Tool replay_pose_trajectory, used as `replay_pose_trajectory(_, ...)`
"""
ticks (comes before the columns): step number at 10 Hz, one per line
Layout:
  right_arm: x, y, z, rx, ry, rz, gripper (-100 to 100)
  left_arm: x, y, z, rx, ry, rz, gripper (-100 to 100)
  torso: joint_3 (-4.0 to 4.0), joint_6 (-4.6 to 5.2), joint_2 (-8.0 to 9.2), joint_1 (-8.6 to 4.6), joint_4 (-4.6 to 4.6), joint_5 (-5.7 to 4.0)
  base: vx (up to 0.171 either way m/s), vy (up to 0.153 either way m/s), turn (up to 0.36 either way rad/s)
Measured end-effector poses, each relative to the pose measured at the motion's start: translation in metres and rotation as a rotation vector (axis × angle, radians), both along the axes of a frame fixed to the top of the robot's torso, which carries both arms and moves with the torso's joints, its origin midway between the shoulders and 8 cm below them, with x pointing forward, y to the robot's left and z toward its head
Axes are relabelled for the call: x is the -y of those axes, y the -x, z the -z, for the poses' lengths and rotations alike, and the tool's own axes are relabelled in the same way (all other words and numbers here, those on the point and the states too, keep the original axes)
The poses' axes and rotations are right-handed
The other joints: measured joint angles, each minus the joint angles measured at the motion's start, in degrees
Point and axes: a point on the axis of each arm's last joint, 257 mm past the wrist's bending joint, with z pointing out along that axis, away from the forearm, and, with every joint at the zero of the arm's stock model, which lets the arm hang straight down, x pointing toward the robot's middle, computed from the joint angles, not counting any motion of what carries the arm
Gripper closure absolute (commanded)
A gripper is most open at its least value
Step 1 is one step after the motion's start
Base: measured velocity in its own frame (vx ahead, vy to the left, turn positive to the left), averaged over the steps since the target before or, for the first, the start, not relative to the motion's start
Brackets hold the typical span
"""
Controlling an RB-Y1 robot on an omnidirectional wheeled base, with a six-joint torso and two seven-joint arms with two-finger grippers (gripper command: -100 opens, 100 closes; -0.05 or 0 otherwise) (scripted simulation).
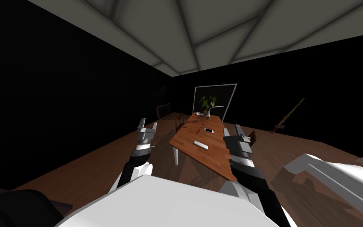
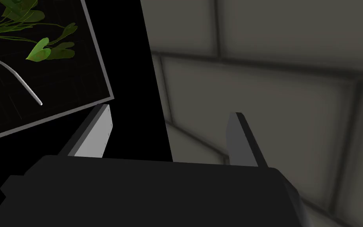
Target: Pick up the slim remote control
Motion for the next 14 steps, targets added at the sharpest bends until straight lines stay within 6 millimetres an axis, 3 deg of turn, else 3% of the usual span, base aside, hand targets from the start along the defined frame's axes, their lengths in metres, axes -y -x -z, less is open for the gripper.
replay_pose_trajectory(5,-0.022,-0.009,0.039,-0.107,0.132,-0.064,-100,0.0,0.0,0.0,0.0,0.0,0.0,0,0.11,0.01,0.19,0.13,0.05,0.03,-0.044,0.042,0.091)
replay_pose_trajectory(7,-0.032,-0.013,0.065,-0.165,0.189,-0.093,-100,0.0,0.0,0.0,0.0,0.0,0.0,0,0.09,-0.02,0.15,0.15,0.03,0.03,-0.033,0.043,0.119)
replay_pose_trajectory(10,-0.042,-0.009,0.088,-0.229,0.26,-0.129,-100,0.0,0.0,0.0,0.0,0.0,0.0,0,0.07,0.0,0.11,0.08,0.03,0.02,-0.025,0.033,0.117)
replay_pose_trajectory(14,-0.052,-0.007,0.133,-0.33,0.363,-0.18,-100,0.0,0.0,0.0,0.0,0.0,0.0,0,0.04,0.01,0.07,0.08,0.02,0.02,-0.018,0.033,0.121)
